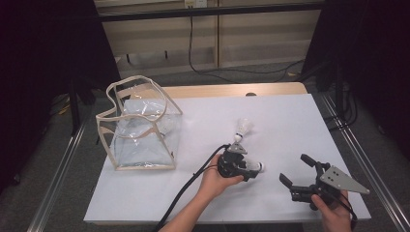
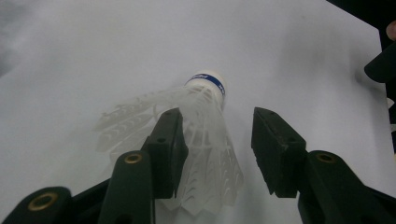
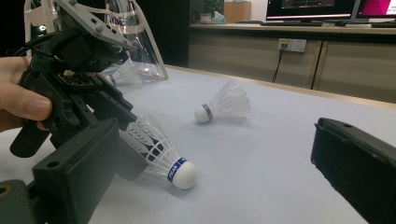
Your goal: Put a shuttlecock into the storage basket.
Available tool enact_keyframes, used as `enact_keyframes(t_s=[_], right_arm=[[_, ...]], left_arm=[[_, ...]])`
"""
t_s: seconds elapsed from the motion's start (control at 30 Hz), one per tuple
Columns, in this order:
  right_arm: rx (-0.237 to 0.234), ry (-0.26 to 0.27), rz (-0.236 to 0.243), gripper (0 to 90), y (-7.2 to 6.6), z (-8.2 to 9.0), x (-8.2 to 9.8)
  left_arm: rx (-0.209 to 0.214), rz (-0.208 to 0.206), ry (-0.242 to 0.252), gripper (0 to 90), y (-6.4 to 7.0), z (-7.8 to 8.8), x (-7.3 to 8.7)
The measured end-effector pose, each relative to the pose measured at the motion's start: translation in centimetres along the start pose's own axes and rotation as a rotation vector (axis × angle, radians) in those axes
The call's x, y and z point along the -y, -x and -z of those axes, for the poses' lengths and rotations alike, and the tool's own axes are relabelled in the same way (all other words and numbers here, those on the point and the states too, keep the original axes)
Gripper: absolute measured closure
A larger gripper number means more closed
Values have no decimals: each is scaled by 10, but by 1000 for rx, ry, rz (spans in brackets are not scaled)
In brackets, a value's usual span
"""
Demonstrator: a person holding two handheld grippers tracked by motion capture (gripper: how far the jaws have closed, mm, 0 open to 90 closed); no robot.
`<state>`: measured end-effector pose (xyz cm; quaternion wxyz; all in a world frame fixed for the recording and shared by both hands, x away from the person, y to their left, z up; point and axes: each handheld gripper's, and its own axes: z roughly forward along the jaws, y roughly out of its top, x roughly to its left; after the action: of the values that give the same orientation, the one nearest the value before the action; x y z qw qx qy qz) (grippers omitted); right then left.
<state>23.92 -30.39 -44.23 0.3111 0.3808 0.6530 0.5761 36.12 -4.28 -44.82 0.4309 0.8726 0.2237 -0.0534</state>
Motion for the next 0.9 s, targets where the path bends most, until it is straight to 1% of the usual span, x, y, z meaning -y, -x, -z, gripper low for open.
enact_keyframes(t_s=[0.07, 0.13, 0.17, 0.2, 0.27, 0.3, 0.33, 0.4, 0.47, 0.5, 0.53, 0.6, 0.67, 0.83, 0.9], right_arm=[[-1, 2, -1, 15, 0, 0, 0], [-2, 2, -1, 15, 0, 0, 0], [-2, 1, -1, 15, 0, 0, 0], [-2, 0, -1, 15, 0, -1, 0], [-2, 0, -2, 15, 1, -1, 0], [-1, 0, -2, 16, 1, -1, 0], [-1, 0, -1, 16, 1, -1, 0], [0, 1, -1, 16, 1, 0, 0], [4, 3, -6, 16, 2, 0, 0], [2, 2, -7, 17, 2, -1, 0], [-1, 2, -10, 17, 2, -1, 0], [0, 5, -11, 16, 2, -1, 0], [-2, 5, -13, 16, 2, -1, 0], [2, 5, -13, 16, 3, -1, 0], [6, 5, -13, 16, 4, -1, 1]], left_arm=[[-1, -2, -10, 554, 0, -2, 0], [-2, 3, -7, 560, 0, -3, 0], [0, 4, -3, 577, 0, -3, 0], [2, 3, 3, 613, 0, -3, 0], [6, 10, 11, 652, 0, -4, 0], [13, 4, 1, 674, 0, -4, 0], [11, 6, -5, 685, 0, -5, 0], [14, 20, -9, 734, -2, -6, 2], [15, 28, 0, 789, -3, -5, 1], [32, 29, -1, 814, -3, -3, 1], [37, 26, -1, 845, -2, -3, 1], [31, 22, -5, 864, -3, -1, 0], [33, 31, 2, 883, -5, 1, 0], [57, 62, 23, 888, -7, 8, 0], [70, 58, 27, 889, -7, 11, -2]])
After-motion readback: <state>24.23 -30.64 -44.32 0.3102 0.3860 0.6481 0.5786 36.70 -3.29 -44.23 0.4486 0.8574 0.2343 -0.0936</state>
